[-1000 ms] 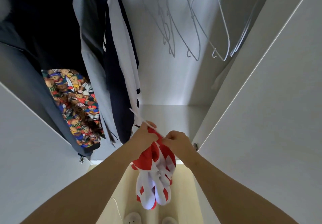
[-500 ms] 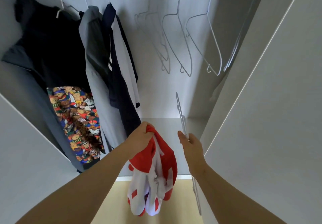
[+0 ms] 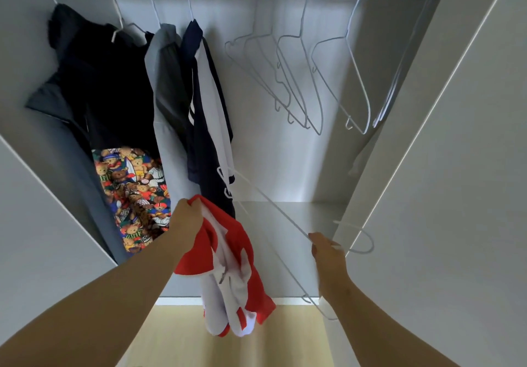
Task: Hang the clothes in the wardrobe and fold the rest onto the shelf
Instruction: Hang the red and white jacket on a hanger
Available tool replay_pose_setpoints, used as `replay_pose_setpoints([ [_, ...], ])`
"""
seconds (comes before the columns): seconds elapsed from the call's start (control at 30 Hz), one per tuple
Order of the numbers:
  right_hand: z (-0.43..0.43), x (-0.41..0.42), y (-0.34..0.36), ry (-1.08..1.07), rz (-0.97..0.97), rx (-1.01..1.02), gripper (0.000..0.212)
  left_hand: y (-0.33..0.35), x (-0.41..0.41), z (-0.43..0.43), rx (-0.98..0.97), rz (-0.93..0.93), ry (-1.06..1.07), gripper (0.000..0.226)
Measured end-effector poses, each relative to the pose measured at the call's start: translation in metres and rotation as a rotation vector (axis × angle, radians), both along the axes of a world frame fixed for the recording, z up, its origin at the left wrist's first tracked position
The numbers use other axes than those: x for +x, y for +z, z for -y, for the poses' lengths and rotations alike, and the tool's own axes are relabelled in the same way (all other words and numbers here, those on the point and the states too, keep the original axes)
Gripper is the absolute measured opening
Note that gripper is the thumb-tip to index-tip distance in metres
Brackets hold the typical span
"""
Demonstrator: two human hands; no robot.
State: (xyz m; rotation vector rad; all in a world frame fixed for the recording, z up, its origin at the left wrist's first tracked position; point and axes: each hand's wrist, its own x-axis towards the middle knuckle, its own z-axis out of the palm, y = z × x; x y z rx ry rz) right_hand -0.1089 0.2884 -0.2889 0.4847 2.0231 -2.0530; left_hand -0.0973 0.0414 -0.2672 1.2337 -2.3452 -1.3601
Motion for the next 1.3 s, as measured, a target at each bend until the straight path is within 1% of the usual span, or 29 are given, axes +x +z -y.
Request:
replay_pose_setpoints([
  [0.07, 0.000, 0.000, 0.000, 0.005, 0.015, 0.002, 0.045, 0.004, -0.002, 0.008, 0.054, -0.055, 0.077, 0.040],
  [0.1, 0.000, 0.000, 0.000, 0.017, 0.016, 0.020, 0.046, 0.005, -0.003, 0.010, 0.043, -0.064, 0.093, 0.039],
  [0.23, 0.003, 0.001, -0.001, 0.067, 0.014, 0.079, 0.045, 0.010, -0.004, 0.013, -0.060, -0.094, 0.053, 0.033],
  [0.33, 0.006, 0.001, 0.002, 0.119, -0.002, 0.139, 0.055, 0.013, -0.002, 0.013, -0.165, -0.133, -0.011, 0.026],
  [0.4, 0.007, 0.001, 0.003, 0.140, -0.014, 0.155, 0.057, 0.015, 0.001, 0.013, -0.240, -0.135, -0.133, 0.020],
  [0.5, 0.003, 0.001, 0.004, 0.150, -0.030, 0.182, 0.055, 0.021, 0.007, 0.013, -0.379, -0.071, -0.347, 0.012],
  [0.6, 0.005, 0.000, 0.006, 0.205, -0.054, 0.242, 0.053, 0.026, 0.014, 0.011, -0.476, -0.036, -0.529, 0.011],
  [0.67, 0.011, 0.000, 0.009, 0.253, -0.066, 0.296, 0.055, 0.028, 0.015, 0.002, -0.473, -0.033, -0.622, 0.012],
  [0.73, 0.018, 0.000, 0.013, 0.305, -0.062, 0.356, 0.056, 0.030, 0.015, -0.008, -0.452, -0.041, -0.661, 0.013],
  [0.8, 0.025, -0.001, 0.016, 0.342, -0.064, 0.399, 0.055, 0.032, 0.015, -0.018, -0.394, -0.081, -0.682, 0.013],
  [0.97, 0.038, -0.001, 0.019, 0.418, -0.097, 0.468, 0.045, 0.040, 0.013, -0.044, -0.220, -0.211, -0.790, 0.008],
  [1.03, 0.040, -0.002, 0.021, 0.423, -0.110, 0.486, 0.044, 0.043, 0.008, -0.045, -0.213, -0.249, -0.764, 0.009],
  [1.1, 0.036, -0.006, 0.025, 0.400, -0.127, 0.495, 0.043, 0.047, 0.002, -0.038, -0.279, -0.261, -0.644, 0.012],
  [1.2, 0.022, -0.013, 0.029, 0.302, -0.134, 0.458, 0.046, 0.047, -0.002, -0.016, -0.451, -0.200, -0.483, 0.020],
  [1.3, 0.009, -0.016, 0.030, 0.198, -0.108, 0.379, 0.051, 0.046, -0.004, 0.005, -0.497, -0.148, -0.413, 0.024],
])
